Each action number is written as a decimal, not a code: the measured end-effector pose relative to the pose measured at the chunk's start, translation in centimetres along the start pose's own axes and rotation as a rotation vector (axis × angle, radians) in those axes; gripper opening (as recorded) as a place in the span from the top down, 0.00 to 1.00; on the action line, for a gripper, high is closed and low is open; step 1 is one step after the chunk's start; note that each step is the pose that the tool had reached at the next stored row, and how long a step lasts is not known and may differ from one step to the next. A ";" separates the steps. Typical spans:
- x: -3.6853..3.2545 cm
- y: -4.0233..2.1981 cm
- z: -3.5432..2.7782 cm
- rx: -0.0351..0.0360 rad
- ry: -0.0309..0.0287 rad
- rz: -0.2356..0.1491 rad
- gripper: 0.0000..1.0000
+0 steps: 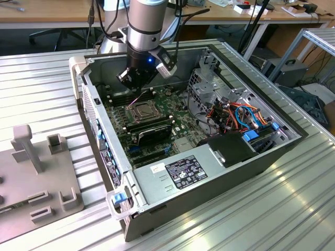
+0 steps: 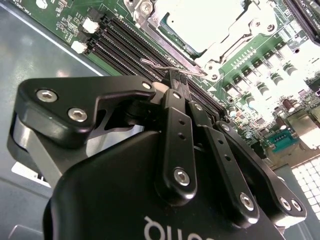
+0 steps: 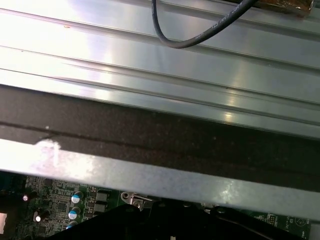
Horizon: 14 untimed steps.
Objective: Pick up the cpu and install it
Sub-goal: 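Install the first cpu locking lever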
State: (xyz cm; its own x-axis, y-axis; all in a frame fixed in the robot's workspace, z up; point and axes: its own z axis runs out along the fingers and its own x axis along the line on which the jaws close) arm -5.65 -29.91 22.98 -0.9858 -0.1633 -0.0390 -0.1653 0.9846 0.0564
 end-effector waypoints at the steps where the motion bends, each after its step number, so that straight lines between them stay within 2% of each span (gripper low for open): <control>1: 0.00 -0.01 0.00 0.0000 0.0000 0.000 0.89; 11: 0.01 -0.05 0.03 0.0004 0.0003 0.001 0.89; 14: -0.06 -0.08 0.29 0.0003 0.0002 0.001 0.89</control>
State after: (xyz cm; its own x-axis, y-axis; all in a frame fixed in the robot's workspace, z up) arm -5.57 -29.96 22.70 -0.9860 -0.1623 -0.0387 -0.1643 0.9848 0.0561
